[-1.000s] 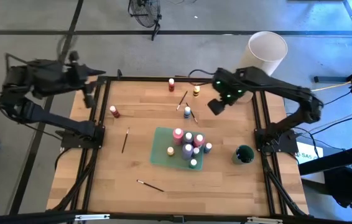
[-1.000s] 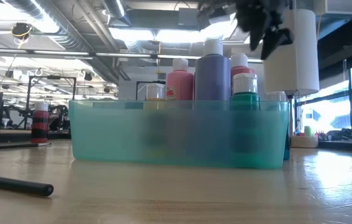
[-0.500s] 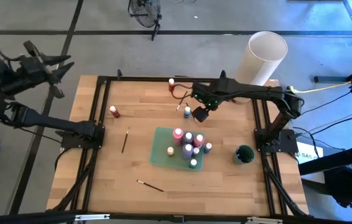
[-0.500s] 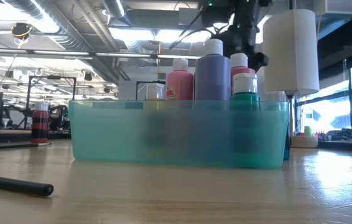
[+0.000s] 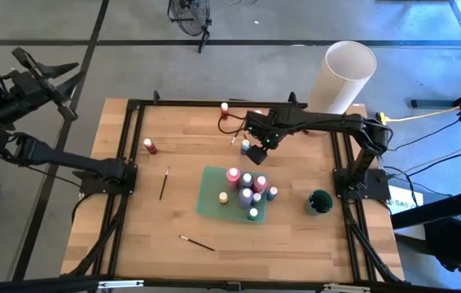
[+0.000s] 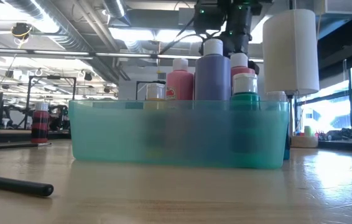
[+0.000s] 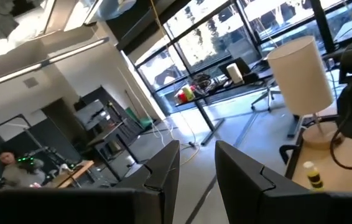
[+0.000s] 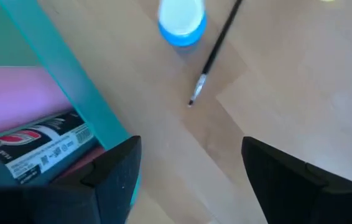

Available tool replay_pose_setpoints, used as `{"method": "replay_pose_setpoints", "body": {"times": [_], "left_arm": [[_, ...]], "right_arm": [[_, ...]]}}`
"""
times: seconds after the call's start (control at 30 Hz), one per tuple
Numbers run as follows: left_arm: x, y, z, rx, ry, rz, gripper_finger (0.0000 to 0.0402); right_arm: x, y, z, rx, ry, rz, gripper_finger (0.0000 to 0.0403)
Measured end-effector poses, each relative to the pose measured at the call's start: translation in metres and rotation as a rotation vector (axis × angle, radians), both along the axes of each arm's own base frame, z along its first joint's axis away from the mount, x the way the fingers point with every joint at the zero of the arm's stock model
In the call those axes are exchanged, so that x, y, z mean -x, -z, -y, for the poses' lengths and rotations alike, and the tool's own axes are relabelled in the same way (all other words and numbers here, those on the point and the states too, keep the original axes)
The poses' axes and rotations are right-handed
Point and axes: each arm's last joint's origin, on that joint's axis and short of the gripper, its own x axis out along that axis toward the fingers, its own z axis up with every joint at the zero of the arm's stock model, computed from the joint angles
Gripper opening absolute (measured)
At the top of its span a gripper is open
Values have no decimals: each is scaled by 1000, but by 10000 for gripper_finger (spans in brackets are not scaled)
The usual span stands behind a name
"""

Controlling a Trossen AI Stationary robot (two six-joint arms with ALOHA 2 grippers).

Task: Pick & Place Paint Supplies
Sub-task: Put the black eyeshadow brush into the green cup

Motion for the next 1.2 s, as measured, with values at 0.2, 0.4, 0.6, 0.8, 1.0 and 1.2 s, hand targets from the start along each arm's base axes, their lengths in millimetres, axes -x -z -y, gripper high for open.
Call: {"method": "replay_pose_setpoints", "body": {"times": [0.2,0.4,0.6,0.8,1.0,1.2], "left_arm": [[5,-3,-3,19,32,36,98],[10,-5,-5,46,35,66,98],[9,-5,-7,44,63,62,98],[8,-5,-8,48,86,64,98],[8,-5,-8,45,80,61,98],[9,-4,-9,42,38,56,98]], "right_arm": [[9,29,-9,-75,-7,-68,280],[3,41,-19,-101,-48,2,280],[2,48,-12,-144,-3,47,279],[1,48,-10,-161,67,60,279],[2,55,-10,-173,137,66,279],[7,66,-7,-176,164,29,279]]}}
